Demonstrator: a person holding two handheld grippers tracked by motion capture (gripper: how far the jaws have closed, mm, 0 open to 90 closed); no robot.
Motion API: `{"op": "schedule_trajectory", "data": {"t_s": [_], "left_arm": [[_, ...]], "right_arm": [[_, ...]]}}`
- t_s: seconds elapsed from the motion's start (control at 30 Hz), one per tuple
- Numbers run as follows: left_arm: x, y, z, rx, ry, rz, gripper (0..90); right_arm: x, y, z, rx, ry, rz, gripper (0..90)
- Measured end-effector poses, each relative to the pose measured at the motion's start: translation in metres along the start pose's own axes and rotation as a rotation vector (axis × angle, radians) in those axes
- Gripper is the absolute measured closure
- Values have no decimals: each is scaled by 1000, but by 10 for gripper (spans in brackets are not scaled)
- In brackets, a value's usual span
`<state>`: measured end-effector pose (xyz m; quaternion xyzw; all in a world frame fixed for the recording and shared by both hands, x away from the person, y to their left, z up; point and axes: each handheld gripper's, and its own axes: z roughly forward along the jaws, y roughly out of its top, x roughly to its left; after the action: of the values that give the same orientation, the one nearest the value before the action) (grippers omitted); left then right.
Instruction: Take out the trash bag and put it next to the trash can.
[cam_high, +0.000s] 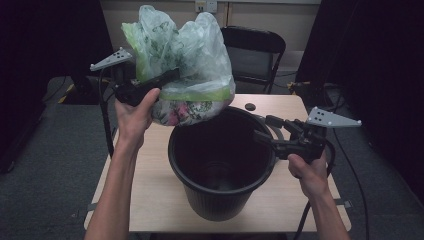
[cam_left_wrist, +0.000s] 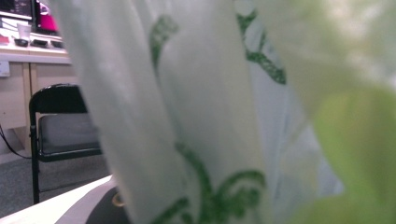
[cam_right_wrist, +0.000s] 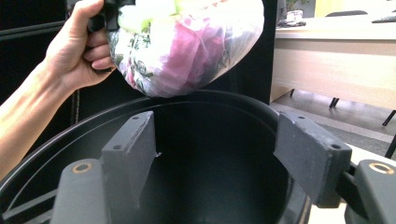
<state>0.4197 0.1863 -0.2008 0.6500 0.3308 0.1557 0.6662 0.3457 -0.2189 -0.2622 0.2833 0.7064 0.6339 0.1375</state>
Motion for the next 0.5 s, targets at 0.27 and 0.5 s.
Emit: {"op": "schedule_trajectory", "data": {"t_s": [0.27,0.5], "left_arm": [[12,-1,2,-10,26,-36,874],[24,-3,-1,-21,47,-70,874]], "right_arm": [[-4,-6,-4,-11,-13,1,274],[-11,-11,-10,-13,-27,12,281]]}}
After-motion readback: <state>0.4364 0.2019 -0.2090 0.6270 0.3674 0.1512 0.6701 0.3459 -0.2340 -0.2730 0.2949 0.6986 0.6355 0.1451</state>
